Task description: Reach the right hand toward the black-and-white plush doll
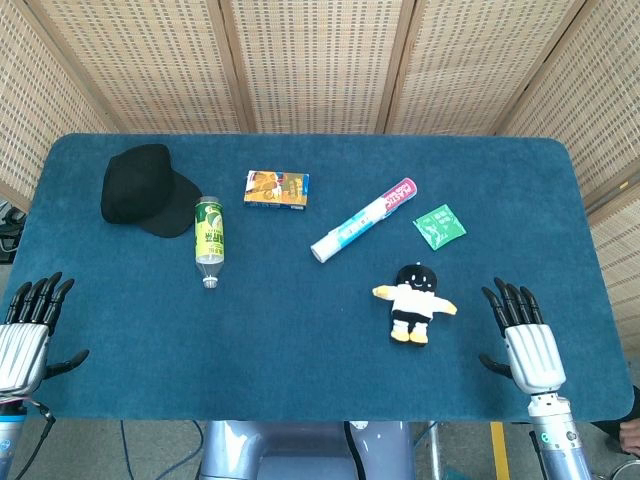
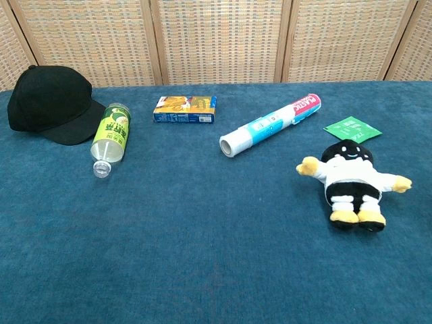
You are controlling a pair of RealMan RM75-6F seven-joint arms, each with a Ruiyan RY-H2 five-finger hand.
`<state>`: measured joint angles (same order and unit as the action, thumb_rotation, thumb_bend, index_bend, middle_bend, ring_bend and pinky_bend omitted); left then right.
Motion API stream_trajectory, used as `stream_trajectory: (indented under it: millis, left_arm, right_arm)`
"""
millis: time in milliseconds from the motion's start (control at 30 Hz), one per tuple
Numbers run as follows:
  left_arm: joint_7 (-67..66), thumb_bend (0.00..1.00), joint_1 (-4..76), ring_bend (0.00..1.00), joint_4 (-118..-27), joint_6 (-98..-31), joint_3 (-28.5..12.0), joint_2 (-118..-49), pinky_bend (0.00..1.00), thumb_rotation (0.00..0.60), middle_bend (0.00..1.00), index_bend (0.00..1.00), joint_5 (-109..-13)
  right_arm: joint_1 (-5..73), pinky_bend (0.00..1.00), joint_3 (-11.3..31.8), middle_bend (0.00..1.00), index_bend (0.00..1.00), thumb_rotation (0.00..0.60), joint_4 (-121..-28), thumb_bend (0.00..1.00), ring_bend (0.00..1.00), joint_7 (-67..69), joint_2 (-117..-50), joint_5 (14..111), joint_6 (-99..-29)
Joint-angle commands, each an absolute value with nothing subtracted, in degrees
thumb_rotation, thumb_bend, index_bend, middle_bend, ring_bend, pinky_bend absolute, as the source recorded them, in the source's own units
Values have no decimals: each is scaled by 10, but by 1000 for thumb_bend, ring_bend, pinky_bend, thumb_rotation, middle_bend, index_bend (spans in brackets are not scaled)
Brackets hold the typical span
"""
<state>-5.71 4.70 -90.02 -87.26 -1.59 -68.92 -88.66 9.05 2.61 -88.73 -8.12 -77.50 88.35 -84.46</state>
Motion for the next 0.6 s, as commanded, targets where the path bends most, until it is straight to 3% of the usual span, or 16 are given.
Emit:
stream_trajectory:
  millis: [33, 600]
  left_arm:
    - [-56, 67, 47, 0, -901, -874, -16, -688, 0, 600, 0, 0, -887]
    - [-51, 66, 44, 0, -910, -881, -15, -675, 0, 600, 0, 0, -892]
  right_arm:
    - [91, 23, 26, 0, 16, 600, -890, 202, 0, -84, -775, 881, -841]
    - [93, 23, 24, 0, 30, 600, -898, 201, 0, -96, -778, 873, -823]
